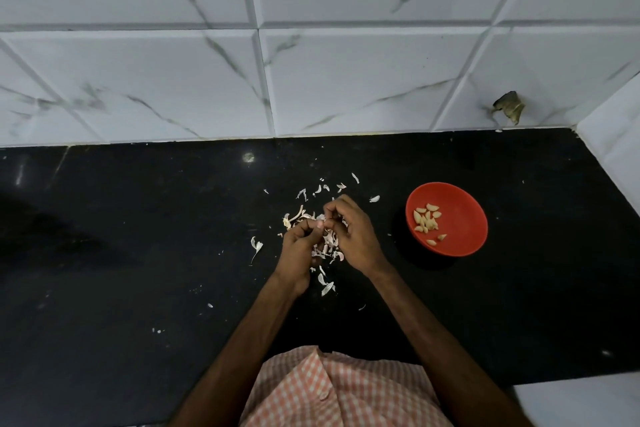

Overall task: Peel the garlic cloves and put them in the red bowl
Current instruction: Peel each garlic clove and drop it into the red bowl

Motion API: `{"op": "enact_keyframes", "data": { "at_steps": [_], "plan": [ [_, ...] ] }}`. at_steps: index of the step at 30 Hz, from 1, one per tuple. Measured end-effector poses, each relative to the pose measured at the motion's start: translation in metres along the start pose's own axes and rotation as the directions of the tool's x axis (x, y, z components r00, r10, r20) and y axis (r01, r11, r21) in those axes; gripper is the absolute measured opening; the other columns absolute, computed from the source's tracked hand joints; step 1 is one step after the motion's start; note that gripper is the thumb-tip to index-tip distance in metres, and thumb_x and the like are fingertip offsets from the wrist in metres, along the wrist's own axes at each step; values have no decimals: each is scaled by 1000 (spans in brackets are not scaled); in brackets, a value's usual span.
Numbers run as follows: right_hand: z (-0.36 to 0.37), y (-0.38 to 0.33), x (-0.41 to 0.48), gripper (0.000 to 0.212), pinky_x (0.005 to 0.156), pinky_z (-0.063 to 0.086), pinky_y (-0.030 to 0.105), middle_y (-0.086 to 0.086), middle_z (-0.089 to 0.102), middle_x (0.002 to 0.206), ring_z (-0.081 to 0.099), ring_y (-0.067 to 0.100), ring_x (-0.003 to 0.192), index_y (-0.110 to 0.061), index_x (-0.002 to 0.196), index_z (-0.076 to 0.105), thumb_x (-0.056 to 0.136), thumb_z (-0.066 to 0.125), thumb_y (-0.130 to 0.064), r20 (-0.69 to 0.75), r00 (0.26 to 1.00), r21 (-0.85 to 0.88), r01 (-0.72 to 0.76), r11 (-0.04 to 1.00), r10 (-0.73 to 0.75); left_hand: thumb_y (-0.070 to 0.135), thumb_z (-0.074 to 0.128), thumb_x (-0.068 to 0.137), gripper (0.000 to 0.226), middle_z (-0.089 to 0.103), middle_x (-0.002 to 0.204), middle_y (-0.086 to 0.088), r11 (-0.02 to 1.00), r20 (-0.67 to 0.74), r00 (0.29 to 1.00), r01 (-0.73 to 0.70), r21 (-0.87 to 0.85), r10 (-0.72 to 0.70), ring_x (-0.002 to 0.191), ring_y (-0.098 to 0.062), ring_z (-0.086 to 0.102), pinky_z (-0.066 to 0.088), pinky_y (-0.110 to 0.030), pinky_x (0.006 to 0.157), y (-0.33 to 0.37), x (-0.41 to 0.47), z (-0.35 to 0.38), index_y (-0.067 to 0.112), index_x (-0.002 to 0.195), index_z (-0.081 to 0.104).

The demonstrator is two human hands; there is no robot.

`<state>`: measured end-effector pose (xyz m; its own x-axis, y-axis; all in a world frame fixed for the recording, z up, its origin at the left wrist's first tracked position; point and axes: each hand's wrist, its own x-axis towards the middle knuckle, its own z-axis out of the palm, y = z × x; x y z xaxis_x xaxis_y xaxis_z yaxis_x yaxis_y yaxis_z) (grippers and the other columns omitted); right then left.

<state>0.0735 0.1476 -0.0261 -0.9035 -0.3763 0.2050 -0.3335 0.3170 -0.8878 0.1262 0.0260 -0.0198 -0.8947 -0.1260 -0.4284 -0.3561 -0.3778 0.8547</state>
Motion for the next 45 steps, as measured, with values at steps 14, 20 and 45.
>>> {"op": "enact_keyframes", "data": {
  "at_steps": [14,20,45],
  "plan": [
    [5,-17,1,12,68,54,30,-17,48,96,60,4,86,-15,94,52,93,51,-3,-150,986,-187,41,981,-70,16,49,105,20,53,70,4,933,-45,993,85,-350,-107,48,-1,40,28,-12,36,15,-7,28,12,93,65],
    [-11,-20,12,6,71,50,22,-10,48,99,56,2,86,-5,96,54,97,50,-1,-111,987,-160,94,983,-113,20,53,103,17,64,75,8,969,59,998,38,-245,-24,53,-1,46,34,-12,40,31,-8,22,10,103,68],
    [-21,-28,4,8,79,53,25,0,62,95,64,10,91,-4,97,59,95,65,0,-87,987,-83,128,988,-135,38,59,96,24,69,86,10,953,17,997,76,-294,-74,70,-3,57,45,-17,54,36,-4,14,19,104,72]
  ]
}}
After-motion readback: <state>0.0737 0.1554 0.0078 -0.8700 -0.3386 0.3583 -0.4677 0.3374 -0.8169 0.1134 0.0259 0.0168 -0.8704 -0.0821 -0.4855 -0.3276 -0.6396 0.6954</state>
